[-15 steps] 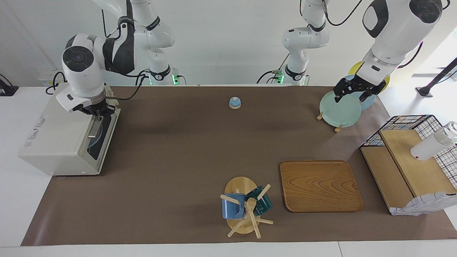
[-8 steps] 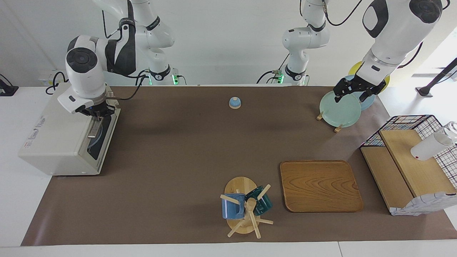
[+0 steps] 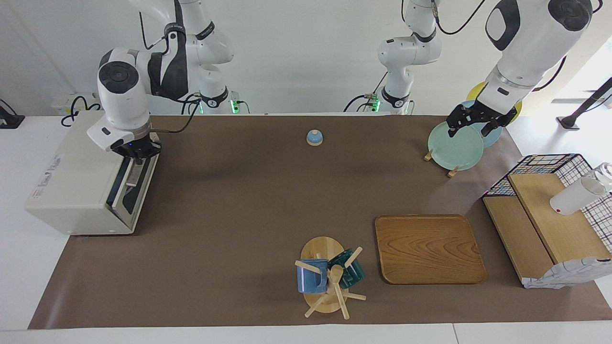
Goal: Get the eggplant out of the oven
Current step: 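Pull the toaster oven door open with the right gripper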
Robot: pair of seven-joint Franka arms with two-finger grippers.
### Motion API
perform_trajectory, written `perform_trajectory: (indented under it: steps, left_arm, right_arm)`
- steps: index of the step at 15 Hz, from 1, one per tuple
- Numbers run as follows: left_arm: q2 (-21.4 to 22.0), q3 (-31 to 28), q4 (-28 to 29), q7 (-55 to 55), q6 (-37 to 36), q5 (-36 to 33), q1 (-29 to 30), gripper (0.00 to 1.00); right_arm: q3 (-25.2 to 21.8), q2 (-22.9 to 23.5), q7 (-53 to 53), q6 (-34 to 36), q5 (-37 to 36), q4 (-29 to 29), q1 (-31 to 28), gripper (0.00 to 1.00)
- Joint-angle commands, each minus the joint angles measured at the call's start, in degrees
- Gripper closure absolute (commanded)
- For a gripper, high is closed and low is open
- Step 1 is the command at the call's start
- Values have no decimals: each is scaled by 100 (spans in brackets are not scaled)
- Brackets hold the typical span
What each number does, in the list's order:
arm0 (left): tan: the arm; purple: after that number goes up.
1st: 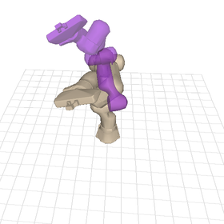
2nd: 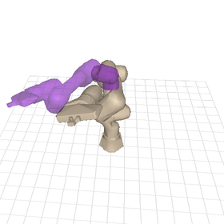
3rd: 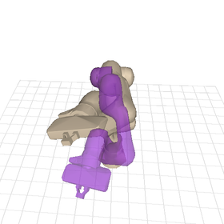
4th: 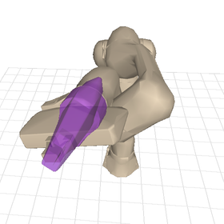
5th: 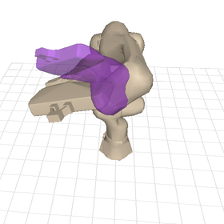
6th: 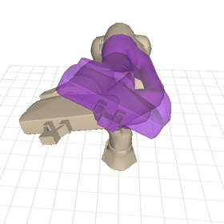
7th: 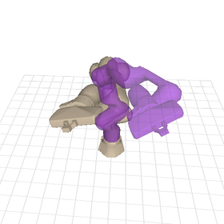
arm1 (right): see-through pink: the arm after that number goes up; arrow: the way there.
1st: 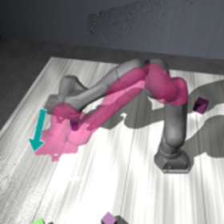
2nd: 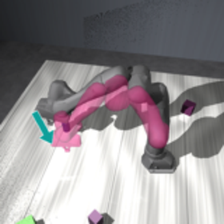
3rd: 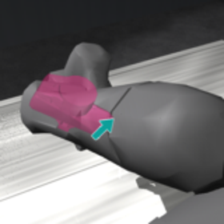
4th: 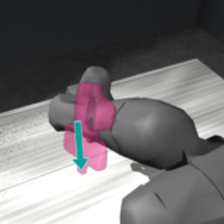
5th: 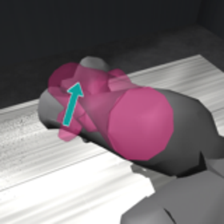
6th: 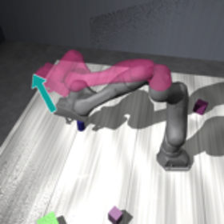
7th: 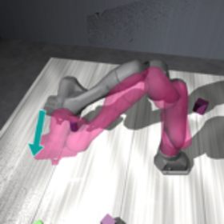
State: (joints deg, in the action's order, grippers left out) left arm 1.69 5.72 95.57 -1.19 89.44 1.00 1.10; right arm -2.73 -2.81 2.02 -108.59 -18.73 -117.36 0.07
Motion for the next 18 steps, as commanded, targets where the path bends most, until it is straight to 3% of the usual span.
perform_trajectory:
  steps: [1,6,10,18]
  left_arm:
    - [147,-1,137,-13,12,-47,21,0]
    - [147,-1,137,-13,12,-47,13,0]
    - [147,-1,137,-13,12,-47,21,0]
    - [147,-1,137,-13,12,-47,22,0]
  right_arm:
    - [-8,167,53,-715,220,-393,-77,100]
    - [-8,439,-35,-1383,562,-630,-68,100]
    - [-8,579,-35,-2297,589,-1069,-59,100]
    - [18,1010,-571,-2826,625,-1149,72,100]
